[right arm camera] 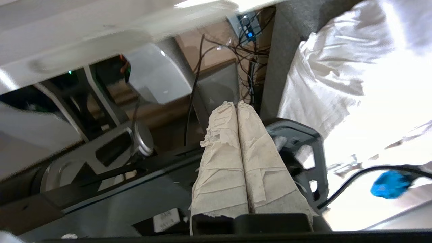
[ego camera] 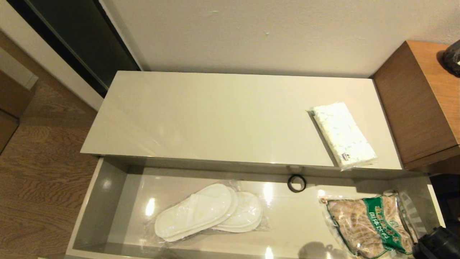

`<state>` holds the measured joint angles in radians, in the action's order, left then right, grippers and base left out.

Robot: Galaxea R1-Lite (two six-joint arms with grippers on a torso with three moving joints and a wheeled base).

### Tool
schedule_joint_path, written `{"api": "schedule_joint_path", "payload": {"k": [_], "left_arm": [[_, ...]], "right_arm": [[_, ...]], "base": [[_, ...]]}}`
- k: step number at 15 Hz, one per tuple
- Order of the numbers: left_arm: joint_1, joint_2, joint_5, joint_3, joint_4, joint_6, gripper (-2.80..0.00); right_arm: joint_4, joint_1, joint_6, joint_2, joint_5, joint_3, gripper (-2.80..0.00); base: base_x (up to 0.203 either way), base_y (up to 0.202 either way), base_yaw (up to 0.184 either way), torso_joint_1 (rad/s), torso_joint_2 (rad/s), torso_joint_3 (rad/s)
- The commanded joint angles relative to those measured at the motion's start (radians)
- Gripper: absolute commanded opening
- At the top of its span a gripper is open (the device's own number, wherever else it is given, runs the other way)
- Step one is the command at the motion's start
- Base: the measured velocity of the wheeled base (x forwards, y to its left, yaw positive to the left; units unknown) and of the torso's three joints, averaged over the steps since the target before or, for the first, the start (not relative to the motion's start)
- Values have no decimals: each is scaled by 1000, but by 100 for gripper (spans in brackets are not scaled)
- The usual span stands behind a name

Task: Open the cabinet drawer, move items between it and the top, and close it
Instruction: Close the drawer

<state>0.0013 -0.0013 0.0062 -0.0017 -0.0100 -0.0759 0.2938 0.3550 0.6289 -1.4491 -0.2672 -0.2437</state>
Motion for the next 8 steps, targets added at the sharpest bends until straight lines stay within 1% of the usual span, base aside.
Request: {"api": "schedule_joint_path", "payload": {"k": [1,2,4,6,8], "left_arm": [[0,1,1,0,-1,-2,-280],[0,1,0,0,-1,-1,-280],[0,1,0,0,-1,-1,-280],[0,1,0,0,-1,-1,-280],[0,1,1,0,-1,-1,-280]], "right_arm": [[5,48,7,-90,1,-32,-280],[7,87,20,-101,2,-49,-280],[23,190,103,-150,3,-68,-280],[62,301,242,-257,4,-94,-280],[70,411,351,-352,8,-104,-280]], "base": [[0,0,0,0,0,0],[0,0,0,0,0,0],[0,0,0,0,0,0],[0,0,0,0,0,0],[0,0,0,0,0,0]]}}
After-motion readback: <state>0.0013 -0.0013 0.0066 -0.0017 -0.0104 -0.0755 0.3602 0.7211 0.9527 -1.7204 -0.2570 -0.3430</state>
